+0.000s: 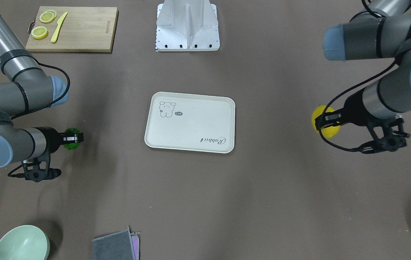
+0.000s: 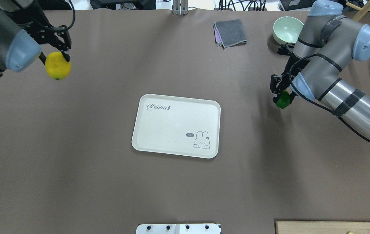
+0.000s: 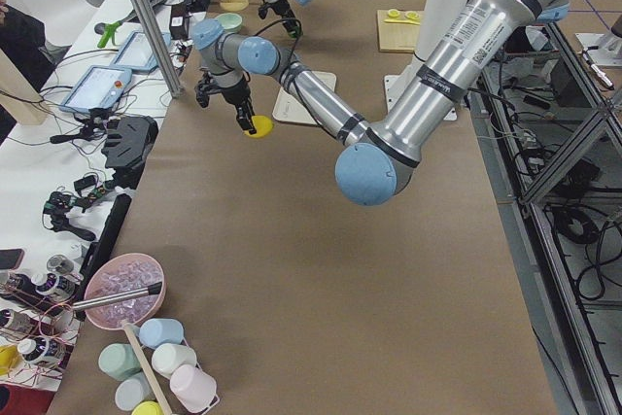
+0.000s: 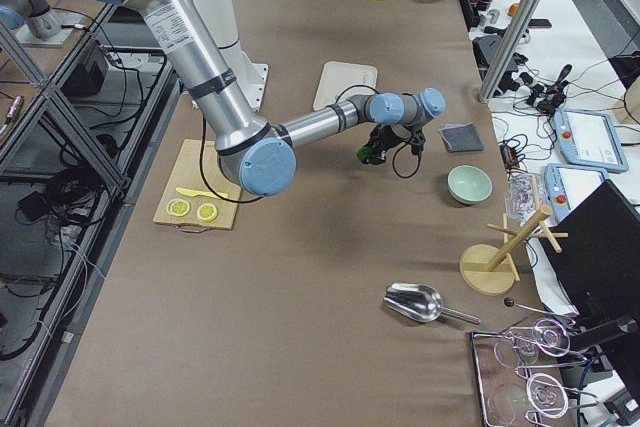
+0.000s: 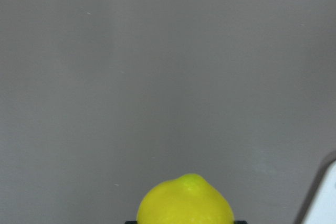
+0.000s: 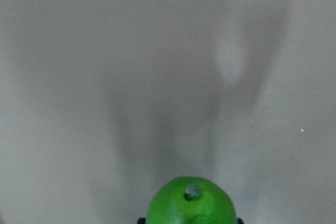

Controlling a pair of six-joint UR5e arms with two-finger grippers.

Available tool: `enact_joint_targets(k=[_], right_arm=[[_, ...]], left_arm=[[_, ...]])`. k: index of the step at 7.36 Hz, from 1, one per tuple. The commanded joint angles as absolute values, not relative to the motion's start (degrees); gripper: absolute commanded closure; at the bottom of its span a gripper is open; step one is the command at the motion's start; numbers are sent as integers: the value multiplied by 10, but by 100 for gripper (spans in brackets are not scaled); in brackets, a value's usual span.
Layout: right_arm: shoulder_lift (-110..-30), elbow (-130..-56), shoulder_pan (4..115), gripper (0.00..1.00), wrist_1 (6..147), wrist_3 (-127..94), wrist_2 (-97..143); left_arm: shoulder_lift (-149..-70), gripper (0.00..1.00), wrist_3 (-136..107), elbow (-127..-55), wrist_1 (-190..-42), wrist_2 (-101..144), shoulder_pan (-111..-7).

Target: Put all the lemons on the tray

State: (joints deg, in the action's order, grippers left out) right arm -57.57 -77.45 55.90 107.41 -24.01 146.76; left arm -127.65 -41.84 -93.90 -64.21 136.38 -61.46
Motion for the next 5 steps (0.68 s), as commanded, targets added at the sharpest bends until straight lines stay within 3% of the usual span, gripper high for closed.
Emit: enact_joint_targets(k=[1, 5], right_arm=[[-567, -809, 570, 85, 1071, -239, 1473], [-553, -810, 572, 85, 1010, -226, 1483]], left_arm=[[-1316, 100, -547, -943, -657, 1337, -550], [-1317, 100, -820, -947, -785, 1272, -455]])
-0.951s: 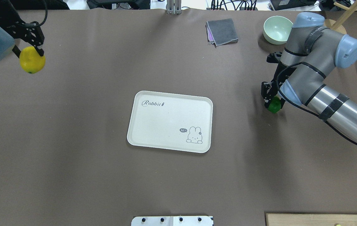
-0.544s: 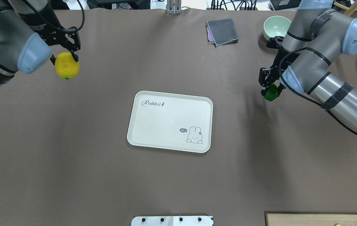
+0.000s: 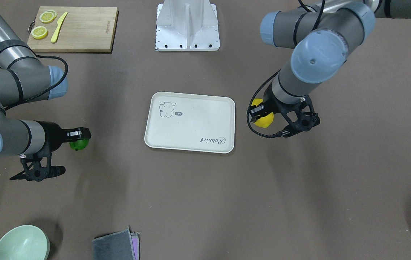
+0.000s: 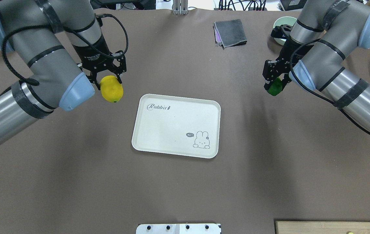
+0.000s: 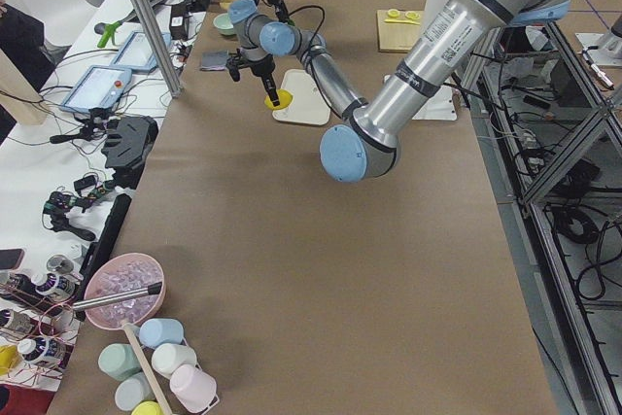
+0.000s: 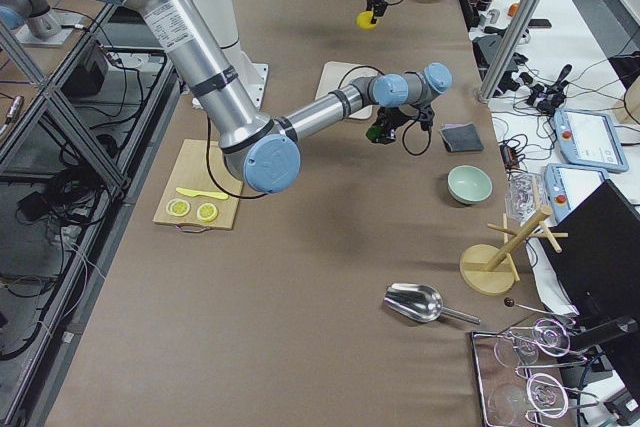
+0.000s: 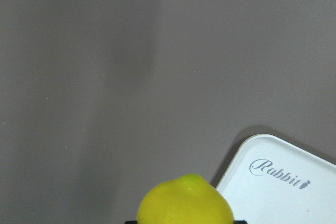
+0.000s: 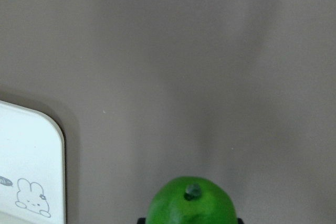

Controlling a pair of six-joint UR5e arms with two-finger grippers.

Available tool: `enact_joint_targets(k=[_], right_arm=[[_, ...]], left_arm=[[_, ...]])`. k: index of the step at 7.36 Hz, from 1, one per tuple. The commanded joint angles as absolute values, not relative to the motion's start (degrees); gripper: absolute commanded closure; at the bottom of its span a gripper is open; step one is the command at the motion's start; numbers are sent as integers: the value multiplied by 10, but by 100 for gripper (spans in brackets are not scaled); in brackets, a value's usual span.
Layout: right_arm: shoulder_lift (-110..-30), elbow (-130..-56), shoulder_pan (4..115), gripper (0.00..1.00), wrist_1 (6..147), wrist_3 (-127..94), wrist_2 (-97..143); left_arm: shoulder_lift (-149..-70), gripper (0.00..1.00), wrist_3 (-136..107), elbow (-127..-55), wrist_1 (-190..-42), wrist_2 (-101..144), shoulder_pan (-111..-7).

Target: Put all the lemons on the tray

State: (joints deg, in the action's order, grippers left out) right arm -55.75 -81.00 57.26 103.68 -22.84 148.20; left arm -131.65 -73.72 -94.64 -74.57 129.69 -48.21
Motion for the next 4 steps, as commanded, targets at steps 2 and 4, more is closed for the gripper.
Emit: enact_joint_targets(k=[2, 4], right_arm=[[-536, -804, 568, 85, 964, -226, 1483], [-527, -804, 559, 85, 953, -226, 1487]], left_arm=[[-1331, 100, -900, -945, -789, 1244, -410], [-1340, 100, -994, -940, -815, 1207, -375]])
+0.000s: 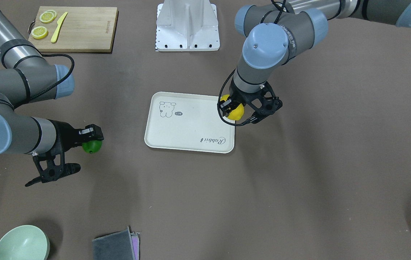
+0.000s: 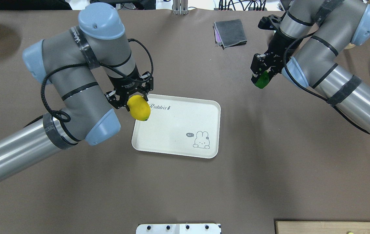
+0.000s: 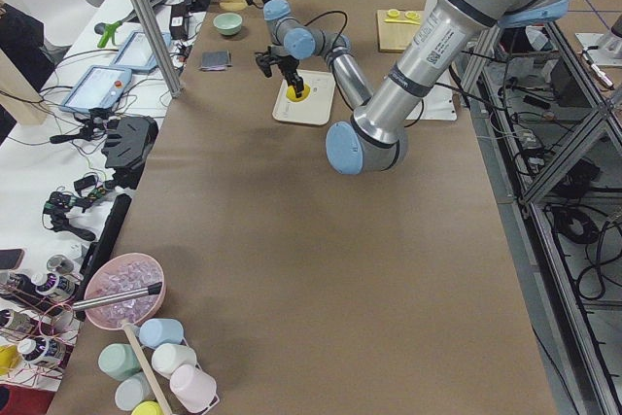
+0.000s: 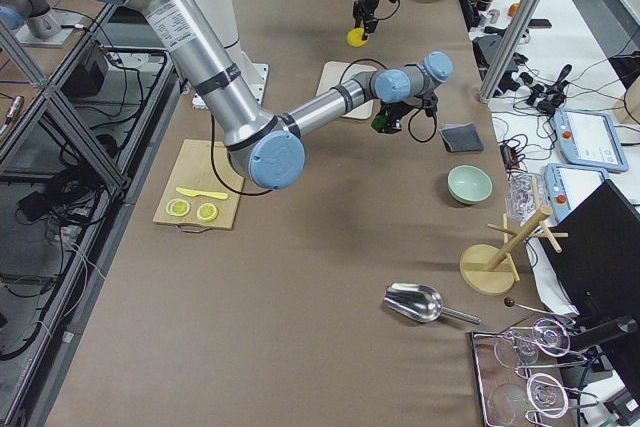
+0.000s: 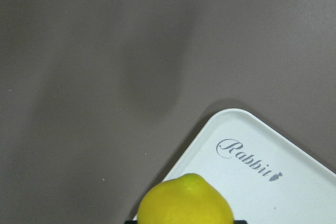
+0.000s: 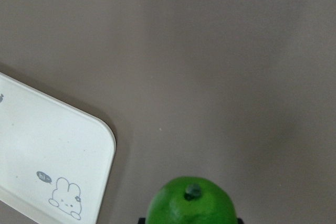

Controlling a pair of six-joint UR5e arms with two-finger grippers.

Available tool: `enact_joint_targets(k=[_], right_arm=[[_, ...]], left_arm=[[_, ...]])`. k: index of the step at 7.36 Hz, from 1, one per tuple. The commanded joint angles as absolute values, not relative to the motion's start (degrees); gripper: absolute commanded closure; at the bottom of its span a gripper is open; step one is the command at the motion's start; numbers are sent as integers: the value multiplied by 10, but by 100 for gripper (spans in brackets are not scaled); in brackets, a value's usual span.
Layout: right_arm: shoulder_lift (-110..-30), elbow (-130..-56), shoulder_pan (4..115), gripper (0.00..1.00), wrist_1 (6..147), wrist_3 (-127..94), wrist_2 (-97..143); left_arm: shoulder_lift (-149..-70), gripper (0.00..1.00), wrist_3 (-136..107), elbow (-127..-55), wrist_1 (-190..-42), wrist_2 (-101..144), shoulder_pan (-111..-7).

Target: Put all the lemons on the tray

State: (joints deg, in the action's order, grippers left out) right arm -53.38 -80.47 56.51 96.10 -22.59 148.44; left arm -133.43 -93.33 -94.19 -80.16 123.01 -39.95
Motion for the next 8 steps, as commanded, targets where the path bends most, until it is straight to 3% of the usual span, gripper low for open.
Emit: enact_joint_targets(k=[1, 2, 3, 6, 7, 8], right_arm=[[-526, -803, 550, 85, 936, -225, 1496], [-523, -802, 541, 85, 917, -225, 1498], [-522, -802, 527, 85, 891, -226, 1496], [-507, -781, 520, 85, 862, -226, 1494], [-507, -775, 514, 85, 833, -227, 1493], [-507, -773, 512, 85, 832, -227, 1492]], left_arm=[[-1346, 100, -1032, -940, -820, 1178, -352], [-1345, 94, -1065, -936, -838, 1167, -339], [-1346, 79, -1090, -934, -841, 1147, -324], [-1342, 16, -1147, -922, -874, 1087, -285], [-1341, 2, -1146, -918, -883, 1087, -284], [-1340, 2, -1143, -922, -882, 1087, -285]])
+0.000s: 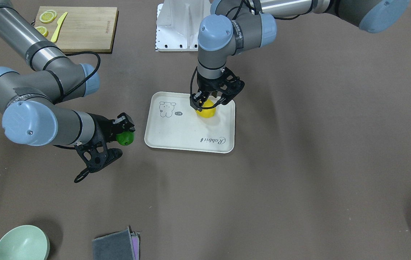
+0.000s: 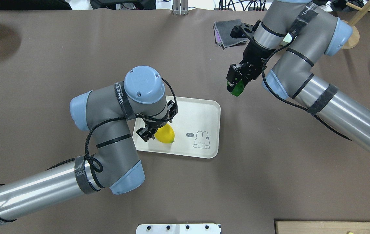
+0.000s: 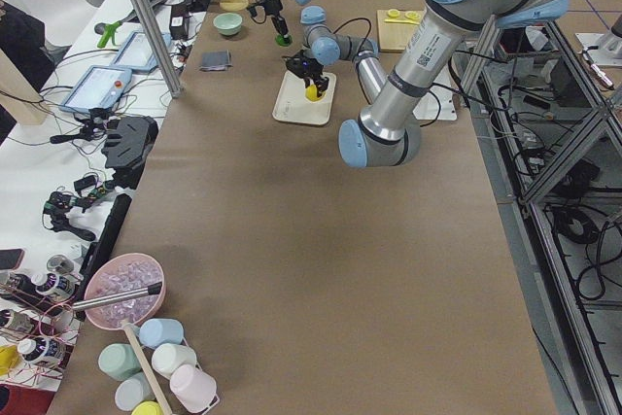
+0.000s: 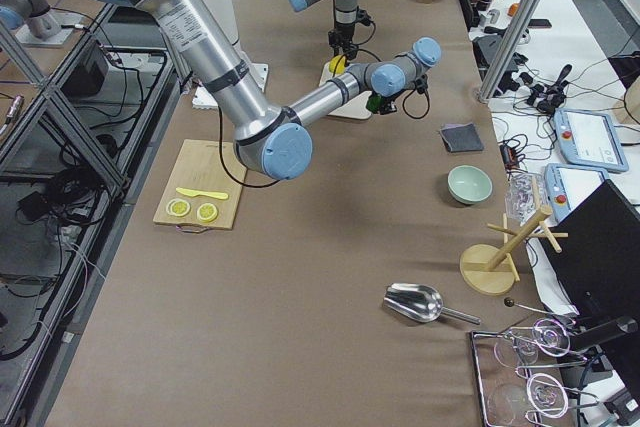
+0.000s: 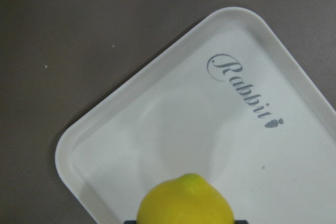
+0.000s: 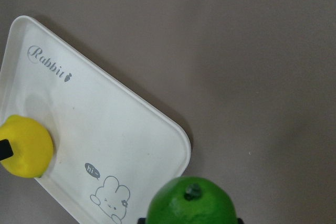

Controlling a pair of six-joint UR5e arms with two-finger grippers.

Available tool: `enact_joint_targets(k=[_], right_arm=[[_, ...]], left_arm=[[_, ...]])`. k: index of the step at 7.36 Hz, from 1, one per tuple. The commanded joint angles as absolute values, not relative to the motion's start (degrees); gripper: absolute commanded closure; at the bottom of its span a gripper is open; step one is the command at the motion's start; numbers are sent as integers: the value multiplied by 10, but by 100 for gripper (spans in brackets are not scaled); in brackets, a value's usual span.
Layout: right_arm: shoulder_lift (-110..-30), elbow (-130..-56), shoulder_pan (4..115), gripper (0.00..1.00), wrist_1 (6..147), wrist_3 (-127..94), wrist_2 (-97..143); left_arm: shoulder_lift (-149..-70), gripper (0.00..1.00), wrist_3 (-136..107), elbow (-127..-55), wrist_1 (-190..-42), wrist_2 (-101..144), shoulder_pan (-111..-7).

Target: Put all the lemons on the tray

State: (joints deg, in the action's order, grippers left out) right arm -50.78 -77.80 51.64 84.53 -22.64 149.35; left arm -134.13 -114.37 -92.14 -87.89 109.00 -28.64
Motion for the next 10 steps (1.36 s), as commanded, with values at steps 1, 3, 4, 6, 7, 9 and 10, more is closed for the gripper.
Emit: enact_joint_targets(k=[1, 3, 4, 6, 7, 9, 10], right_arm=[[-503, -771, 512, 84, 831, -226, 1492], [-496, -771, 510, 84, 831, -226, 1492], [-492, -771, 499, 84, 823, -224, 1491], [-480, -771, 455, 84, 788, -225, 1451], [-472, -768, 444, 80, 787, -225, 1441], [-462, -766, 420, 74, 787, -226, 1412], [-461, -767, 418, 40, 787, -226, 1401]], left_arm=[[-1340, 2, -1141, -924, -882, 1089, -287], [-1312, 2, -1076, -956, -861, 1146, -325], [-1290, 2, -1017, -980, -836, 1180, -362], [-1194, 2, -858, -1028, -823, 1232, -442], [-1137, 2, -760, -1043, -823, 1256, -485], [-1050, 2, -571, -1044, -823, 1281, -571], [-1010, 2, -489, -1043, -829, 1283, -603]])
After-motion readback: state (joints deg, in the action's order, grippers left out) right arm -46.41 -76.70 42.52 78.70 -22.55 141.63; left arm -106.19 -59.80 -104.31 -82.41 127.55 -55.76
